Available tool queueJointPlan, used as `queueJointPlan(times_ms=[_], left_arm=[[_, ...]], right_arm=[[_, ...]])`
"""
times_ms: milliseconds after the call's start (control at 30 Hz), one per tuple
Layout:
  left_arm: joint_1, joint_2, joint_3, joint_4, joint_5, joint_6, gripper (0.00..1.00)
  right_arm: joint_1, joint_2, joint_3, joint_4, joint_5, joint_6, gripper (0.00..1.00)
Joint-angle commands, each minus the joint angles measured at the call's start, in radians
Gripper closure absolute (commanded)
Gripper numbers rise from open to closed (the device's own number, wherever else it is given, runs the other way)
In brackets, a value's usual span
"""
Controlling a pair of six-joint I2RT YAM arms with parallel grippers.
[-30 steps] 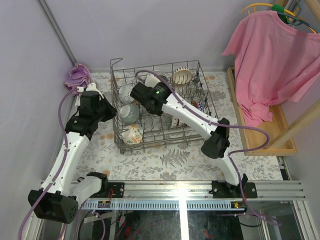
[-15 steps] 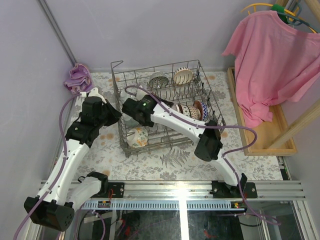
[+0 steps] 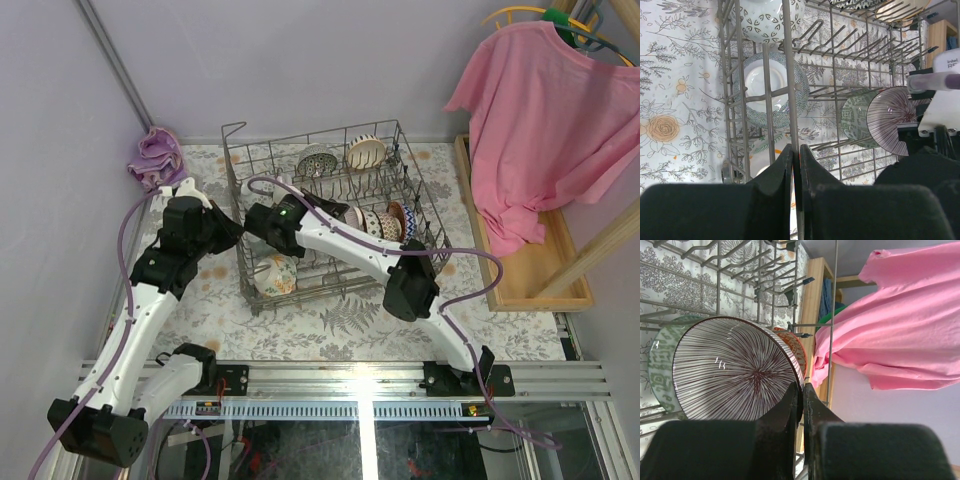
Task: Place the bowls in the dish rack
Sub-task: Adjust the dish rack at the center of the board.
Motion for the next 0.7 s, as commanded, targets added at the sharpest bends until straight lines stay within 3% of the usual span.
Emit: queueJointPlan(times_ms=[0, 300, 667], left_arm=[[-0.026, -0.009, -0.029, -0.057, 0.147, 0.046, 1.0], [-0.026, -0.015, -0.026, -0.065, 0.155, 0.065, 0.95], [-0.025, -0.042, -0.003, -0.092, 0.155, 0.086, 0.63]], right_arm=[[-0.007, 0.013, -0.005, -0.02, 0.055, -0.001, 1.0], [-0.007, 0.073, 0.002, -0.034, 0.04, 0.014, 1.0], [0.026, 0.128, 0.026, -0.038, 0.011, 0.021, 1.0]])
